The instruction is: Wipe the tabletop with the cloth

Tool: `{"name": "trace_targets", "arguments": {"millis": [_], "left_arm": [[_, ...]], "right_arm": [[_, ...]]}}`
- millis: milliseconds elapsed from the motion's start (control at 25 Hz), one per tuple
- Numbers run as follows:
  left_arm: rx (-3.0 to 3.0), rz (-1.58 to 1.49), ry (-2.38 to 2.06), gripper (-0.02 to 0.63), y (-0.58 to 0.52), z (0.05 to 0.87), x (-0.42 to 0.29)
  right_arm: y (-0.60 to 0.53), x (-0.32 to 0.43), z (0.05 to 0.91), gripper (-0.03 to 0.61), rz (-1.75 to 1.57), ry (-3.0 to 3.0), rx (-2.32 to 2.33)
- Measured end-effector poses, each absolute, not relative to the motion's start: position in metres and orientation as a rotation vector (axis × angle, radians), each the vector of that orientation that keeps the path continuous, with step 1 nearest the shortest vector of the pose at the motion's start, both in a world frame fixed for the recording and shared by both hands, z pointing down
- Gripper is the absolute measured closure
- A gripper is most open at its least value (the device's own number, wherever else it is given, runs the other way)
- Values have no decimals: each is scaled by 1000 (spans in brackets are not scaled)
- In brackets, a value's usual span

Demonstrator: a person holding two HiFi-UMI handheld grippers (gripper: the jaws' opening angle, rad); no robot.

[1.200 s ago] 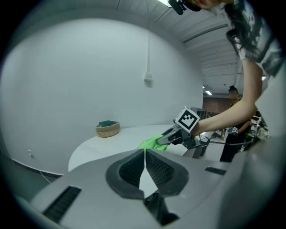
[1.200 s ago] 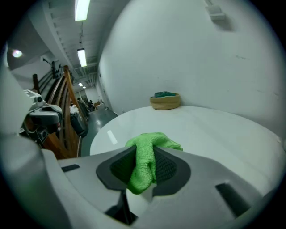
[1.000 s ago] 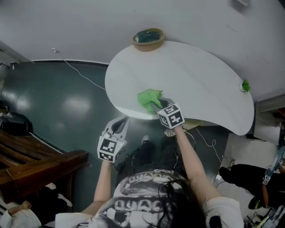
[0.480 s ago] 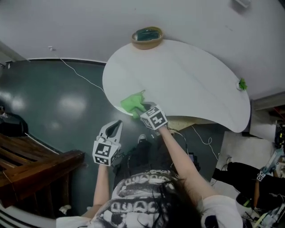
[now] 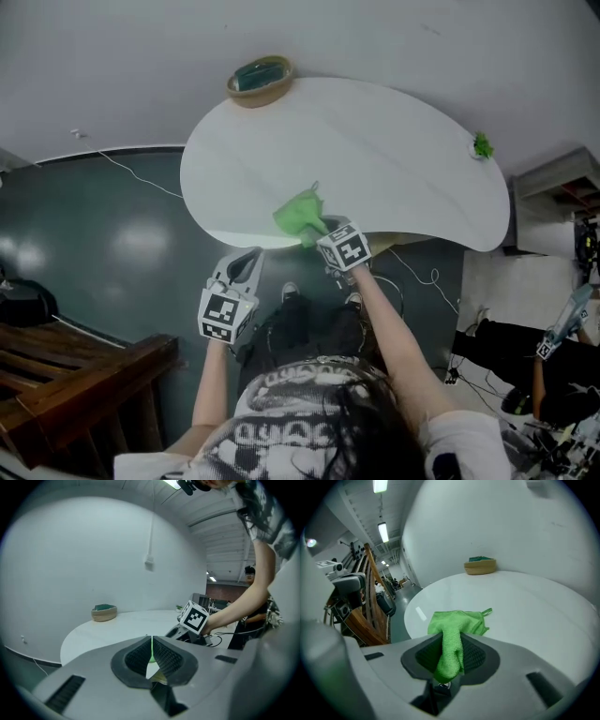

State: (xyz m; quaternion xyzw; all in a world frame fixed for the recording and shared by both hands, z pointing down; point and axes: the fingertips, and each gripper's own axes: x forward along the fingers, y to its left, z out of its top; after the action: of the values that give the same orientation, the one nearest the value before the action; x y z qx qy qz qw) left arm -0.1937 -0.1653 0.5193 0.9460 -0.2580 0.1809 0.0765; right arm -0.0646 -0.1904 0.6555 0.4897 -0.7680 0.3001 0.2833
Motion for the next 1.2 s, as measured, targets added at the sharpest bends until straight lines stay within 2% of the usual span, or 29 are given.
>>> {"name": "trace_targets", "arguments": {"millis": [760, 1200], "left_arm": [[2928, 587, -465, 604, -68, 519, 24], [2954, 585, -396, 604, -15, 522, 117]], "right_arm": [[-11, 267, 664, 483, 966, -1714, 1739], [88, 392, 670, 483, 1020, -1575, 1872]]}}
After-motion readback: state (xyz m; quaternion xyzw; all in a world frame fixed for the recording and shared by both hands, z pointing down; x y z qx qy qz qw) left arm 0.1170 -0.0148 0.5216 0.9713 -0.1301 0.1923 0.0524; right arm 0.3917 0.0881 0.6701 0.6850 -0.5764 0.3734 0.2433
